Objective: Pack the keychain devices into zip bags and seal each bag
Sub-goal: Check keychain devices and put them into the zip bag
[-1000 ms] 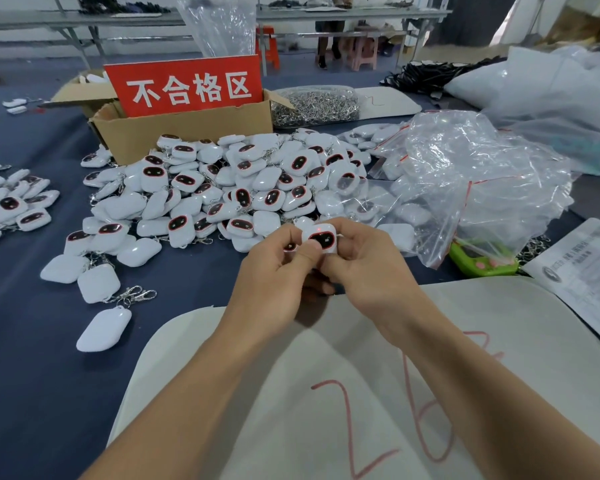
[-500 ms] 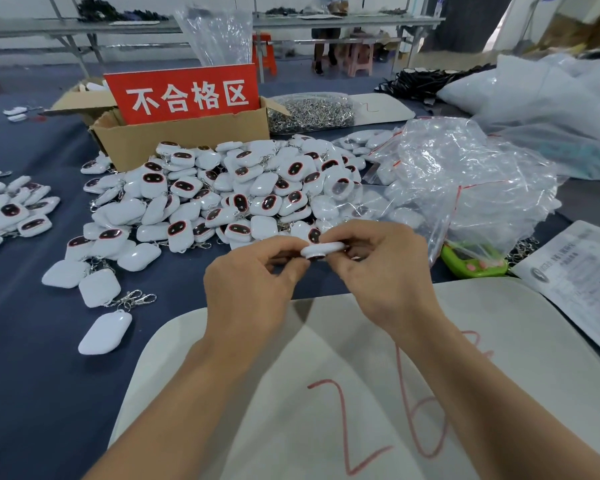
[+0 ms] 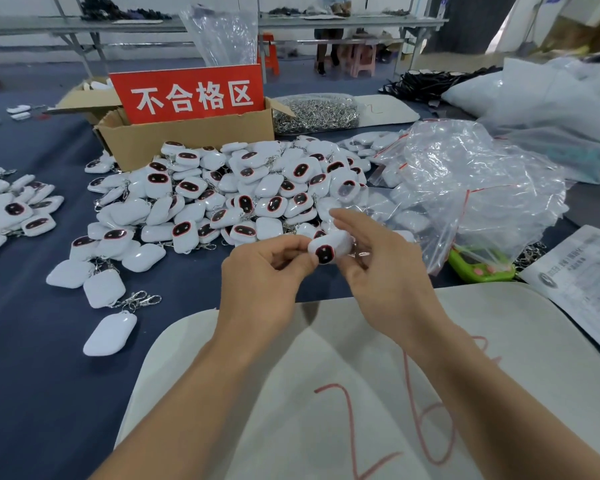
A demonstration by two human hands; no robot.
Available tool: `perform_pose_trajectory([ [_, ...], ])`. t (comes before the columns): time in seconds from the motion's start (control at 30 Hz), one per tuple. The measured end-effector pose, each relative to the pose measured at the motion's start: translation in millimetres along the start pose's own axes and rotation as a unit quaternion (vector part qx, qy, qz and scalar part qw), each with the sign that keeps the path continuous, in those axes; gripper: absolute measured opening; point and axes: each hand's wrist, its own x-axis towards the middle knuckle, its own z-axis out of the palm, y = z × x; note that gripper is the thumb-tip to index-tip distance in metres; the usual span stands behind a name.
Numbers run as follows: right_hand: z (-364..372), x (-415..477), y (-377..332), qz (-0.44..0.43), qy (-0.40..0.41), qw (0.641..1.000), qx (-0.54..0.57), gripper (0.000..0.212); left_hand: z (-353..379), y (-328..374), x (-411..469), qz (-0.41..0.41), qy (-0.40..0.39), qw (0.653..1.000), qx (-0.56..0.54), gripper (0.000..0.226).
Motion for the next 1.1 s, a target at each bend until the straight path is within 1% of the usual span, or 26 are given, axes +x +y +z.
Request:
perform_pose_trajectory([
  [0.07,0.6,-2.2,-1.1,-0.019,-0.008,0.999,-0.027,0.05,1.1,0.4,-0.6,-0.035,0.005,0.999,-0.039,0.014],
  [0.1,0.0,-3.2,-1.6,-0.027,-0.011,0.999,-0.031,0.048,1.2,1.6,-0.8,-0.057,0.003,0.996,-0.064,0.011],
  [0.17,-1.2,-3.8,-2.1,-0.028,-0.023,0.999,-0.026,0.04,-0.4,3.3,-0.4,-0.081,-0.012,0.991,-0.108,0.017],
  [0.23,-1.9,-2.9,-1.2,-0.025,-0.035,0.999,-0.004,0.029,-3.1,4.0,0.5,-0.064,-0.039,0.988,-0.135,0.034],
  [0.27,-1.9,-2.3,-0.7,-0.026,-0.037,0.999,0.008,0.025,-3.5,4.0,0.9,-0.04,-0.049,0.989,-0.131,0.042],
  [0.33,-2.3,-1.0,0.6,-0.026,-0.055,0.998,0.017,0.022,-2.3,3.6,0.5,0.011,-0.057,0.994,-0.094,0.051],
  [0.37,-2.6,-0.2,1.3,-0.021,-0.072,0.997,0.014,0.021,-1.3,3.8,0.4,0.024,-0.057,0.995,-0.077,0.051],
  [0.43,-3.9,0.9,2.0,-0.009,-0.104,0.995,0.004,0.023,-1.0,3.0,0.8,0.026,-0.049,0.996,-0.067,0.044],
  [0.5,-5.0,1.9,0.2,0.005,-0.118,0.993,0.011,0.031,-4.4,0.0,3.0,0.016,-0.03,0.998,-0.062,0.025],
  [0.57,-6.5,2.3,-1.2,0.018,-0.111,0.993,0.035,0.042,-7.8,-4.0,5.2,0.021,-0.017,0.999,-0.046,0.006],
  [0.67,-6.9,2.4,-3.2,0.011,-0.096,0.992,0.076,0.039,-6.4,-5.2,5.6,0.04,-0.015,0.999,-0.032,0.02],
  [0.77,-5.7,3.5,-1.8,0.014,-0.09,0.991,0.102,0.036,-6.9,-4.1,5.9,0.046,-0.01,0.999,-0.027,0.021],
  [0.83,-4.1,3.5,-2.4,0.027,-0.069,0.99,0.117,0.027,-6.6,-4.3,5.2,0.044,-0.007,0.999,-0.018,0.023],
  [0.9,-4.2,1.8,-6.0,0.026,-0.018,0.989,0.145,0.005,-4.9,-3.1,3.8,0.021,0.004,1.0,-0.013,0.026],
  [0.93,-4.8,0.0,-7.1,0.01,0.012,0.991,0.132,0.011,-3.6,-1.9,2.9,0.007,0.006,1.0,-0.013,0.029],
  [0.97,-5.1,-2.7,-7.8,-0.023,0.017,0.995,0.091,0.025,-2.7,-0.7,1.9,-0.011,0.002,1.0,-0.021,0.031],
  [1.03,-4.6,-8.0,-12.4,-0.1,-0.023,0.994,-0.022,0.05,-2.7,0.9,1.8,-0.049,-0.007,0.997,-0.057,0.035],
  [1.07,-4.2,-9.0,-14.0,-0.122,-0.039,0.99,-0.066,0.057,-3.8,1.1,2.4,-0.062,-0.008,0.995,-0.073,0.039],
  [1.1,-4.3,-8.8,-13.6,-0.133,-0.039,0.986,-0.092,0.06,-4.9,1.2,2.9,-0.072,-0.008,0.994,-0.083,0.043],
])
